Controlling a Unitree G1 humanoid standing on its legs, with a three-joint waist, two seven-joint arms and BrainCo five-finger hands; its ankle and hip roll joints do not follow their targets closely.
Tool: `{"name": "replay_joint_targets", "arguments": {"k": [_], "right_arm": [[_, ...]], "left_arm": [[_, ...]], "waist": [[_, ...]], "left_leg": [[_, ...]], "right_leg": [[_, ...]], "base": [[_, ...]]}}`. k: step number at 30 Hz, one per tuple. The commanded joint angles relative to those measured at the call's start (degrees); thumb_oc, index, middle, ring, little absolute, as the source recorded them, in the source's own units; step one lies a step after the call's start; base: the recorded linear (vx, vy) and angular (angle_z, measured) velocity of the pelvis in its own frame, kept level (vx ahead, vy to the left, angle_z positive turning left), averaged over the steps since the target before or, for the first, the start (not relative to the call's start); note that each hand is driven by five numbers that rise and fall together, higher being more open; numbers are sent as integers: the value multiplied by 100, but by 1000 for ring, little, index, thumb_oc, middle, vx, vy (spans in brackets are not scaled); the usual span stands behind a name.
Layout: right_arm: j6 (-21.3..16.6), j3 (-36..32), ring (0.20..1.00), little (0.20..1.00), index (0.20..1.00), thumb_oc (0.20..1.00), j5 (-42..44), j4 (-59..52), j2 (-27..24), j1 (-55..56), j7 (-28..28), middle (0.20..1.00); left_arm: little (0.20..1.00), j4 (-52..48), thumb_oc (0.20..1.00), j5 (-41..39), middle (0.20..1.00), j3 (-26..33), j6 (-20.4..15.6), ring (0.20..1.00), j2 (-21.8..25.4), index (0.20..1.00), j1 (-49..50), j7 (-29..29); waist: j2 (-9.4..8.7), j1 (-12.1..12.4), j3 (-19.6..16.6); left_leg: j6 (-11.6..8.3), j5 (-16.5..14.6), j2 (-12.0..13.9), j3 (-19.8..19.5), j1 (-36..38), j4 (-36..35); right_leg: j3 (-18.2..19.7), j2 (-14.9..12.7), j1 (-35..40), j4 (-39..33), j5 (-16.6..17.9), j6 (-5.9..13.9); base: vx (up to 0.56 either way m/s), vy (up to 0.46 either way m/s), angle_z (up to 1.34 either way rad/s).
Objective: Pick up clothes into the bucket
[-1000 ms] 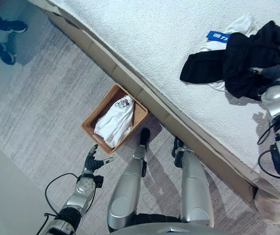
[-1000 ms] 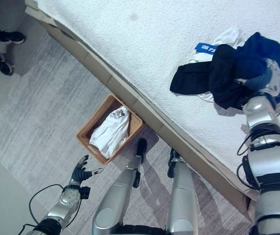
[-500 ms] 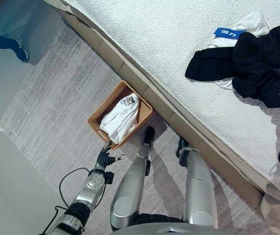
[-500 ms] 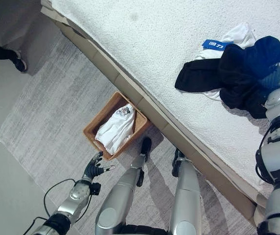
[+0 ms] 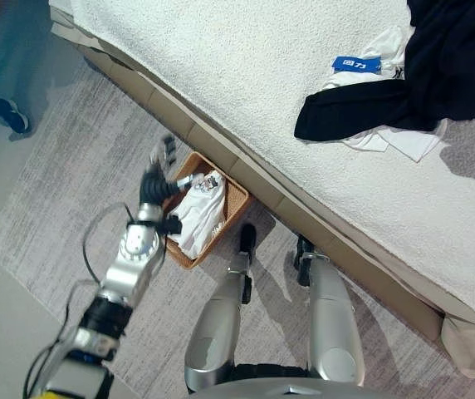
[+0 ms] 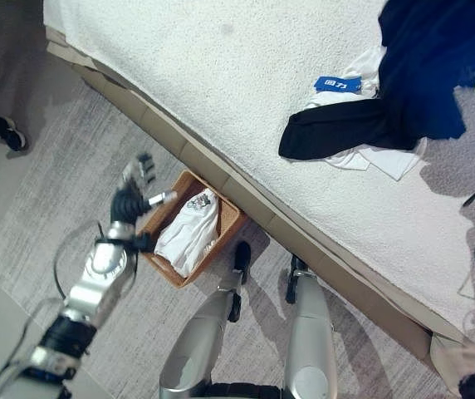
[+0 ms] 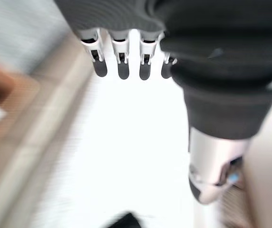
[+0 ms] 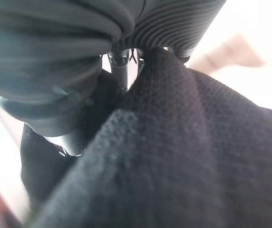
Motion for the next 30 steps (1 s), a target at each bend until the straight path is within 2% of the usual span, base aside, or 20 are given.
{"name": "replay_joint_targets", "arguments": {"k": [1, 5, 6, 8, 9, 10, 12, 13, 14, 17, 20, 24, 25, 27, 30], "right_arm": [[-371, -29, 200, 200, 200, 200, -227, -603, -9, -428, -189, 200], [-520, -90, 200, 200, 200, 200, -76, -1061, 58, -186, 20, 200], [-663, 8, 200, 200, 200, 200, 119, -1356, 128, -132, 253, 200], [-709, 41, 200, 200, 200, 200, 246, -1452, 135, -73, 394, 200], [-780, 273, 200, 200, 200, 200, 477, -1679, 128, -86, 703, 200], [-781, 272, 200, 200, 200, 200, 480, -1677, 121, -94, 705, 200], [-871, 496, 200, 200, 200, 200, 935, -2103, 196, 10, 1150, 200], [-871, 493, 200, 200, 200, 200, 935, -2105, 194, 13, 1150, 200], [-864, 693, 200, 200, 200, 200, 1167, -2300, 261, -9, 1427, 200], [-865, 984, 200, 200, 200, 200, 1429, -2426, 322, -111, 1715, 200], [-813, 1502, 200, 200, 200, 200, 2018, -2669, 418, -308, 2198, 200], [-776, 1768, 200, 200, 200, 200, 2548, -2925, 465, -325, 2530, 200], [-752, 1901, 200, 200, 200, 200, 2766, -3115, 489, -308, 2674, 200], [-752, 1931, 200, 200, 200, 200, 2830, -3209, 496, -288, 2713, 200], [-712, 2070, 200, 200, 200, 200, 3051, -3621, 489, -181, 2913, 200]], "left_arm": [[1000, -304, 1000, 4, 1000, 68, -358, 1000, 323, 1000, -197, 135], [1000, -413, 1000, 114, 1000, -169, -322, 1000, 438, 1000, -654, 96], [1000, -374, 1000, 270, 1000, -392, -252, 1000, 480, 1000, -1033, 88], [1000, -319, 1000, 320, 1000, -479, -226, 1000, 490, 1000, -1200, 90], [1000, -253, 1000, 433, 1000, -695, -161, 1000, 513, 1000, -1542, 70], [1000, -246, 1000, 433, 1000, -699, -164, 1000, 510, 1000, -1556, 72], [1000, -58, 1000, 608, 1000, -994, -56, 1000, 420, 1000, -1996, 56], [1000, -56, 1000, 609, 1000, -997, -57, 1000, 419, 1000, -1999, 57], [1000, 91, 1000, 734, 1000, -1189, 16, 1000, 357, 1000, -2256, 46], [1000, 334, 1000, 680, 1000, -1440, 59, 1000, 225, 1000, -2568, -21], [1000, 711, 1000, 384, 1000, -1821, 160, 1000, -67, 1000, -2941, -203], [1000, 1035, 1000, 96, 1000, -2097, 236, 1000, -329, 1000, -3209, -339], [1000, 1205, 1000, -281, 1000, -2284, 280, 1000, -492, 1000, -3325, -481], [1000, 1274, 1000, -444, 1000, -2366, 305, 1000, -552, 1000, -3383, -540], [1000, 1376, 1000, -1144, 1000, -2795, 429, 1000, -689, 1000, -3548, -896]], "waist": [[-563, -175, -340], [-661, -236, -480], [-741, -301, -600], [-772, -315, -653], [-856, -371, -770], [-851, -367, -770], [-943, -444, -975], [-943, -441, -970], [-1001, -486, -1105], [-1037, -508, -1219], [-1081, -540, -1444], [-1083, -555, -1543], [-1075, -581, -1631], [-1071, -594, -1662], [-1050, -625, -1796]], "left_leg": [[-149, -553, 243, 61, -79, 586], [-143, -538, 291, 113, 71, 516], [-153, -583, 327, 159, 224, 465], [-151, -549, 343, 170, 288, 407], [-162, -591, 376, 215, 441, 357], [-160, -556, 377, 215, 430, 338], [-173, -590, 422, 284, 631, 282], [-173, -590, 423, 285, 637, 281], [-179, -629, 445, 333, 761, 267], [-188, -667, 477, 399, 907, 249], [-205, -732, 505, 491, 1170, 226], [-214, -761, 515, 509, 1322, 219], [-212, -775, 515, 527, 1418, 177], [-210, -779, 512, 537, 1459, 155], [-206, -794, 519, 562, 1590, 103]], "right_leg": [[462, -168, 388, -328, 109, 461], [478, -97, 566, -549, 249, 488], [464, -62, 743, -695, 280, 519], [464, -31, 820, -810, 355, 532], [479, 17, 996, -955, 383, 559], [477, 19, 993, -989, 424, 560], [497, 84, 1237, -1233, 517, 591], [498, 86, 1243, -1238, 519, 591], [524, 114, 1406, -1386, 571, 626], [542, 147, 1561, -1538, 618, 653], [555, 166, 1862, -1710, 641, 680], [555, 184, 2035, -1770, 645, 682], [541, 190, 2126, -1807, 638, 682], [538, 193, 2162, -1831, 640, 685], [519, 183, 2325, -1934, 653, 699]], "base": [[-10, 37, -14], [10, 16, -15], [23, 14, -16], [28, 16, -25], [5, 20, -24], [36, 33, -16], [52, 27, -17], [78, 21, -28], [52, 22, -24], [44, 20, -15], [77, 26, -10], [50, 18, -8], [32, 12, -5], [37, 12, -5], [37, 4, -5]]}}
